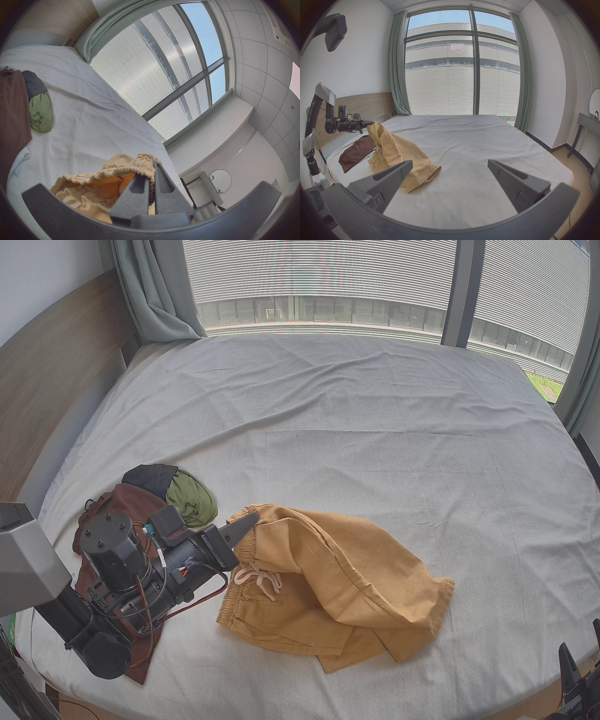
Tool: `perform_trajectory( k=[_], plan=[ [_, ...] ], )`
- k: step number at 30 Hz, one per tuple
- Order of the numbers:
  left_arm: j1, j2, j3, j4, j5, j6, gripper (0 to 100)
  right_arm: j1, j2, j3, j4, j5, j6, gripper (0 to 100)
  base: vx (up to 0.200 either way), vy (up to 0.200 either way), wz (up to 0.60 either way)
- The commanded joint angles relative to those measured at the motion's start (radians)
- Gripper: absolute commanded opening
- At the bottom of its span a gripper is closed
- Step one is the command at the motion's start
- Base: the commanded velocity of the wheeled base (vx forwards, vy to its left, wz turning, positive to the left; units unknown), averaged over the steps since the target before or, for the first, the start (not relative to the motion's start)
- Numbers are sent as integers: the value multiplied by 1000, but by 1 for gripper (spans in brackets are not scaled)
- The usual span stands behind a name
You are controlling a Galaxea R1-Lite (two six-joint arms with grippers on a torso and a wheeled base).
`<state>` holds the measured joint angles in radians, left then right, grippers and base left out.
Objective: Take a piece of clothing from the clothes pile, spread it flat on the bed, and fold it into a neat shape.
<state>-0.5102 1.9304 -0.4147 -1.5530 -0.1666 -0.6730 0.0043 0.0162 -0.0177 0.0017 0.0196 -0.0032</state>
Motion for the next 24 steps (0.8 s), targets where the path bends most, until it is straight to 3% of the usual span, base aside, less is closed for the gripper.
perform_trajectory(
  k=[1,8,24],
  plan=[
    [53,16,34,-1,-24,55,0,0,-16,18,0,0,0,100,0,0,0],
    [131,55,54,-1,-73,145,0,0,-16,18,0,0,-1,100,0,0,0],
    [233,90,-3,-1,-94,153,0,2,-16,16,6,2,-8,100,0,0,0]
  ],
)
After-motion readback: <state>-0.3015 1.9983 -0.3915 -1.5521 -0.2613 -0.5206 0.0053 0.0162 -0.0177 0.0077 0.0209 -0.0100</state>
